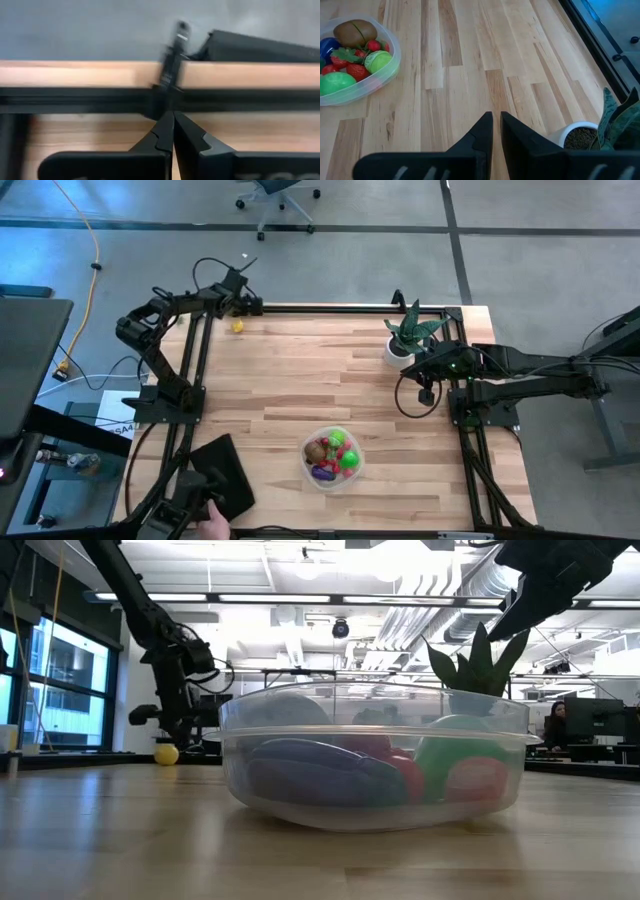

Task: Pick and placing Produce into tupperware
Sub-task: Put the yellow lemon into the transparent container

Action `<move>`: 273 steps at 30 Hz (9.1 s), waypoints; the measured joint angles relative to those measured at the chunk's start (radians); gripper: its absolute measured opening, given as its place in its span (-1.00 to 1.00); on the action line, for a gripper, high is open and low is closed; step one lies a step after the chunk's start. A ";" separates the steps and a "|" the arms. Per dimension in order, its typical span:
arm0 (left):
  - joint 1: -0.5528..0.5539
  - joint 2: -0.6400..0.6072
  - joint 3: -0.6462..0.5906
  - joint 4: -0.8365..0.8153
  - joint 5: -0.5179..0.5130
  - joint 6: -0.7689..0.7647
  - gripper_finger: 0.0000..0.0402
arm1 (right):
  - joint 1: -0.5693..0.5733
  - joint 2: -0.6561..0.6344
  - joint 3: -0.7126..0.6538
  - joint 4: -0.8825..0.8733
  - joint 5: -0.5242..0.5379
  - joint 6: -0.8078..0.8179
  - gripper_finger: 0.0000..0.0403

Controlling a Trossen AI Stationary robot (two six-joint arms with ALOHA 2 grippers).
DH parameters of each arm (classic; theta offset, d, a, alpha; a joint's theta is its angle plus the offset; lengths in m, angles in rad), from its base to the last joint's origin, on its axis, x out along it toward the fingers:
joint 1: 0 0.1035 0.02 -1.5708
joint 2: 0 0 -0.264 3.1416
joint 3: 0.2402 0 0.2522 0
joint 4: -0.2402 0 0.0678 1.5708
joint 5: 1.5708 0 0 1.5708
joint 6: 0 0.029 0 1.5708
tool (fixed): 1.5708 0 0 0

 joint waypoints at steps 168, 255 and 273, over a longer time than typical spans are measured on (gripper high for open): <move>-0.855 0.655 1.077 -0.575 0.373 1.246 -0.99 | 0.000 0.001 0.000 0.004 -0.027 -0.003 -0.87; -0.638 -0.265 0.233 -0.160 1.089 1.238 -0.97 | -0.001 0.001 0.000 0.046 0.138 0.246 -0.87; -0.638 -0.265 0.233 -0.129 1.089 1.241 -0.97 | -0.010 -0.004 0.000 0.538 0.350 0.993 -0.87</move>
